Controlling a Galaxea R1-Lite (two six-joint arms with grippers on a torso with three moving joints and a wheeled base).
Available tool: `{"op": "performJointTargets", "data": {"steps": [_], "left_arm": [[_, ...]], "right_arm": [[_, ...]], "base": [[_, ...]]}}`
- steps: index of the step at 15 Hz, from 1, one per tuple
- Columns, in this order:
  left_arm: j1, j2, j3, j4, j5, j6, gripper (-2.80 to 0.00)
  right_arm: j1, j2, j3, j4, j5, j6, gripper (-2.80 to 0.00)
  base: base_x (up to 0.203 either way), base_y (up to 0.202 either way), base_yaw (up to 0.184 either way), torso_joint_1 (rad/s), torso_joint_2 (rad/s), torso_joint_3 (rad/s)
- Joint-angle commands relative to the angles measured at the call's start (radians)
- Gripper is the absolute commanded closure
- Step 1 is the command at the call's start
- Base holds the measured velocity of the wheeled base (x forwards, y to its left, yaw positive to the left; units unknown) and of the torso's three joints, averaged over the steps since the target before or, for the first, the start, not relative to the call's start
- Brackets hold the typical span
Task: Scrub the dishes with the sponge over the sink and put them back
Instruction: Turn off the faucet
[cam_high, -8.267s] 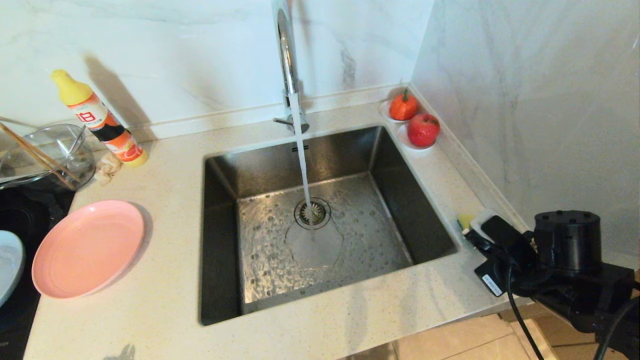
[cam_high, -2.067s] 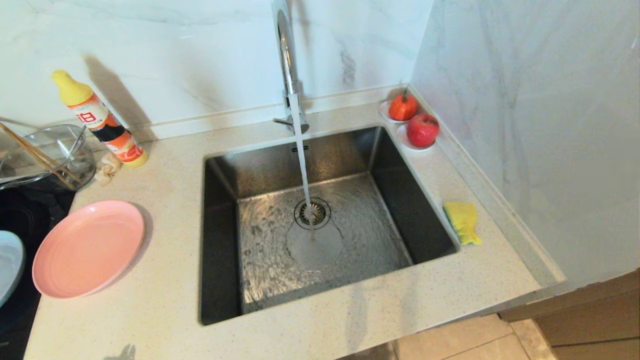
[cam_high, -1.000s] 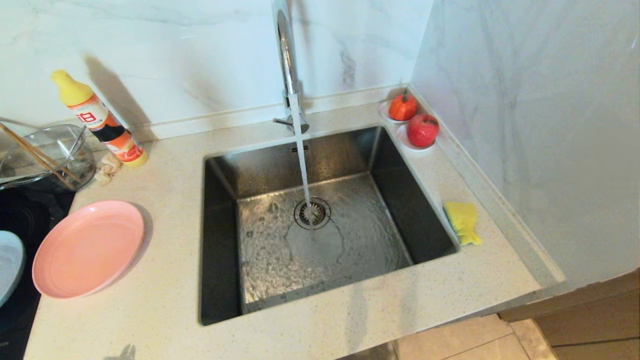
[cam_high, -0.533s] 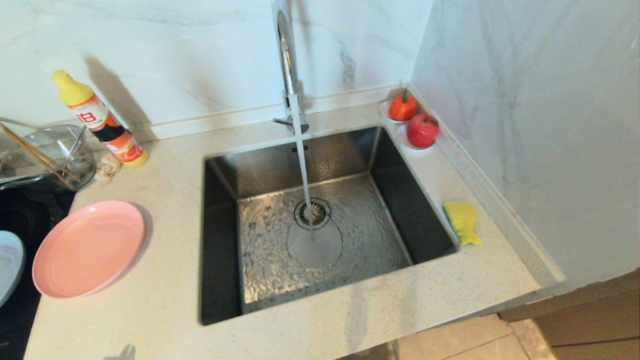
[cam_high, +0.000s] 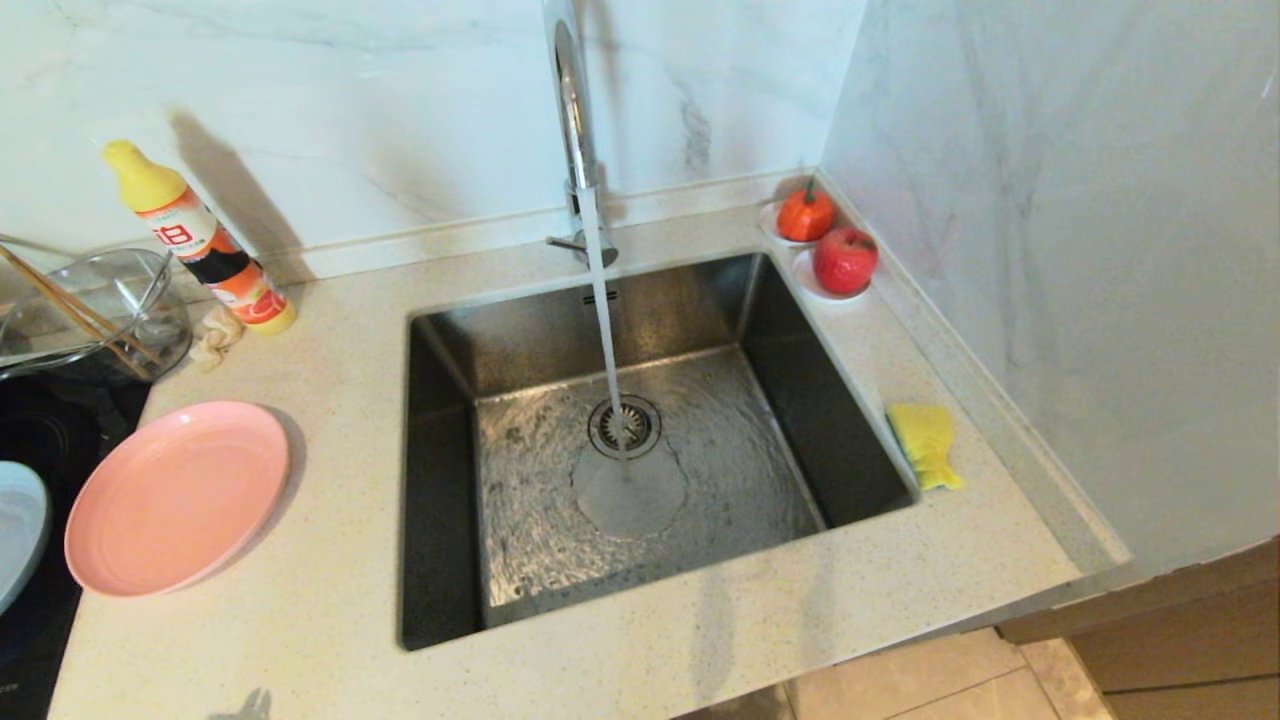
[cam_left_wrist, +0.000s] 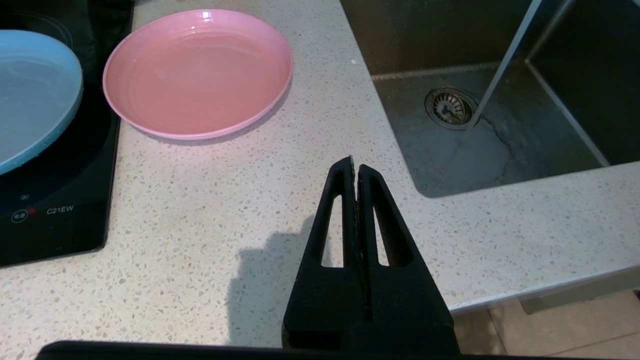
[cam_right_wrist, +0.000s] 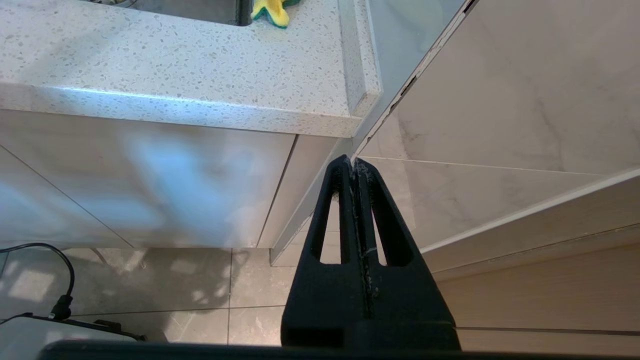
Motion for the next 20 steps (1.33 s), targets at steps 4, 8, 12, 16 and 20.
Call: {"op": "performJointTargets", "data": {"steps": [4,8,12,16,20], "left_arm": [[0.0,-0.002,0.04,-0.001,0.001,0.0,0.0],[0.0,-0.002,0.04,-0.001,0.001,0.0,0.0],[0.0,-0.002,0.04,-0.001,0.001,0.0,0.0],[0.0,-0.002,0.04,-0.001,0.001,0.0,0.0],[0.0,-0.002,0.04,-0.001,0.001,0.0,0.0]], "right_arm": [[0.0,-0.002,0.0,-0.002,0.003,-0.001,0.0],[0.0,-0.001,0.001,0.043,-0.002,0.151,0.0],[0.0,0.0,0.0,0.071,-0.027,0.19,0.0],[0.0,0.0,0.0,0.068,-0.028,0.197,0.0],[0.0,-0.001,0.0,0.068,-0.028,0.197,0.0]], "base": [[0.0,0.0,0.0,0.0,0.0,0.0],[0.0,0.0,0.0,0.0,0.0,0.0],[0.0,0.0,0.0,0.0,0.0,0.0],[0.0,0.0,0.0,0.0,0.0,0.0],[0.0,0.0,0.0,0.0,0.0,0.0]]}}
